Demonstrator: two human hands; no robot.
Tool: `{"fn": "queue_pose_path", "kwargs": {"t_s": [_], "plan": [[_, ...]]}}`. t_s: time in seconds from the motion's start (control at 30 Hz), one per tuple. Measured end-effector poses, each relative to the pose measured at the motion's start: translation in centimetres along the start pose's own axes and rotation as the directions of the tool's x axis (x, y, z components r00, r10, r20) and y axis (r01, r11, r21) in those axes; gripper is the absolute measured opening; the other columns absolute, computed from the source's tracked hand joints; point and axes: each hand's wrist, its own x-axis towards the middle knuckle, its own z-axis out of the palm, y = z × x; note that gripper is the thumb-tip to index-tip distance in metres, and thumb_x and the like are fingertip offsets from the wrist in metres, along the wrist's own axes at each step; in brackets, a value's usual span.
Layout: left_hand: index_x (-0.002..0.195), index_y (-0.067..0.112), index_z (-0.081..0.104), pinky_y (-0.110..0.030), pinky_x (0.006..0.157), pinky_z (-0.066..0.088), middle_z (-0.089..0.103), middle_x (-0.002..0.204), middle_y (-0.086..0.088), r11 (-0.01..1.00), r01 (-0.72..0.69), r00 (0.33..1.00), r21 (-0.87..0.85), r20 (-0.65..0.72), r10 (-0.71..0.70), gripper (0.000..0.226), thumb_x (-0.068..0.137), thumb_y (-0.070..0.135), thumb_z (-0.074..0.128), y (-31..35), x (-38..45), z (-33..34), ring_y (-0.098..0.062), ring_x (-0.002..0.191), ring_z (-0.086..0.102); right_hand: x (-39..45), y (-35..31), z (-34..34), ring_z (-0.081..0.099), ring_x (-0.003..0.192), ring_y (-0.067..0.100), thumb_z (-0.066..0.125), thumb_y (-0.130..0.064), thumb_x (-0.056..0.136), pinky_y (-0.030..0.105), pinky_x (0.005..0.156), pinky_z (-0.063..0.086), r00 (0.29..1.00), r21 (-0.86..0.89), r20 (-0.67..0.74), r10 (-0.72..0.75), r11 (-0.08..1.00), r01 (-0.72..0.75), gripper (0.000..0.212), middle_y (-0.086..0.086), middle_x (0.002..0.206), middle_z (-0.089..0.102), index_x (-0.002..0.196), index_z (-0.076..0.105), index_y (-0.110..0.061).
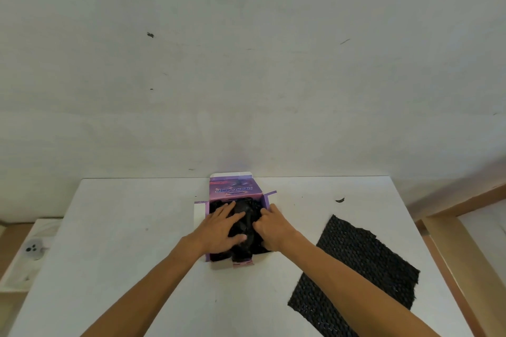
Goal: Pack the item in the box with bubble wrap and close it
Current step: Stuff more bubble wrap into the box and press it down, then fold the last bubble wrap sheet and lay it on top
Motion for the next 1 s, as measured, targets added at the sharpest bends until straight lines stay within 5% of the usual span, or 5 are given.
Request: {"fn": "queue_pose_path", "kwargs": {"t_s": [0.13, 0.3, 0.53, 0.77, 1.0], "plan": [[0.157, 0.033, -0.007, -0.044, 0.122, 0.001, -0.011, 0.166, -0.007, 0.978, -0.029, 0.999, 0.205, -0.032, 0.036, 0.083, 0.096, 0.062, 0.041, 0.1, -0.7, 1.5, -0.026, 0.153, -0.003, -0.4, 0.9, -1.4, 0.06, 0.096, 0.029, 0.064, -0.027, 0.092, 0.041, 0.098, 0.039, 1.0, 0.223, 0.01, 0.016, 0.975, -0.017, 0.013, 0.011, 0.096, 0.069, 0.089, 0.061, -0.014], [0.157, 0.03, -0.009, -0.05, 0.122, 0.0, -0.009, 0.166, -0.012, 0.961, 0.077, 0.997, 0.267, -0.051, -0.066, 0.086, 0.095, 0.065, 0.04, 2.5, 0.0, 1.6, -0.029, 0.152, -0.002, -2.2, 1.6, -0.5, 0.063, 0.099, 0.024, 0.059, -0.032, 0.098, 0.026, 0.081, 0.038, 0.971, 0.48, -0.18, 0.157, 0.875, -0.053, 0.024, 0.006, 0.112, 0.069, 0.111, 0.067, -0.015], [0.136, 0.02, 0.045, -0.039, 0.114, 0.034, 0.043, 0.146, -0.004, 0.991, -0.054, 0.949, -0.125, -0.315, 0.012, 0.055, 0.087, 0.03, 0.068, 8.8, 0.7, -0.8, -0.024, 0.136, 0.04, -7.6, 2.9, 3.9, 0.061, 0.08, 0.006, 0.058, -0.036, 0.098, 0.022, 0.073, 0.05, 0.837, 0.842, -0.149, 0.527, 0.511, -0.172, 0.019, -0.009, 0.104, 0.069, 0.104, 0.069, -0.022], [0.118, 0.023, 0.059, -0.024, 0.093, 0.045, 0.061, 0.118, 0.005, 0.883, -0.353, 0.888, -0.309, -0.408, 0.212, 0.021, 0.097, 0.024, 0.059, 18.2, 3.5, 5.1, -0.011, 0.109, 0.054, -17.3, 4.7, 13.2, 0.067, 0.077, 0.008, 0.062, -0.023, 0.096, 0.008, 0.062, 0.045, 0.544, 0.925, 0.196, 0.816, 0.03, -0.378, 0.013, -0.013, 0.079, 0.067, 0.085, 0.068, -0.027], [0.138, 0.006, 0.05, -0.038, 0.108, 0.043, 0.054, 0.136, -0.009, 0.768, 0.054, 0.998, -0.639, 0.052, -0.027, 0.05, 0.094, 0.023, 0.067, 24.0, 8.2, 12.4, -0.029, 0.128, 0.052, -24.8, 5.3, 22.5, 0.048, 0.127, 0.034, 0.061, -0.033, 0.095, 0.048, 0.106, 0.043, 0.099, 0.707, 0.58, 0.808, -0.44, -0.554, 0.054, 0.017, 0.14, 0.049, 0.141, 0.046, -0.009]]}}
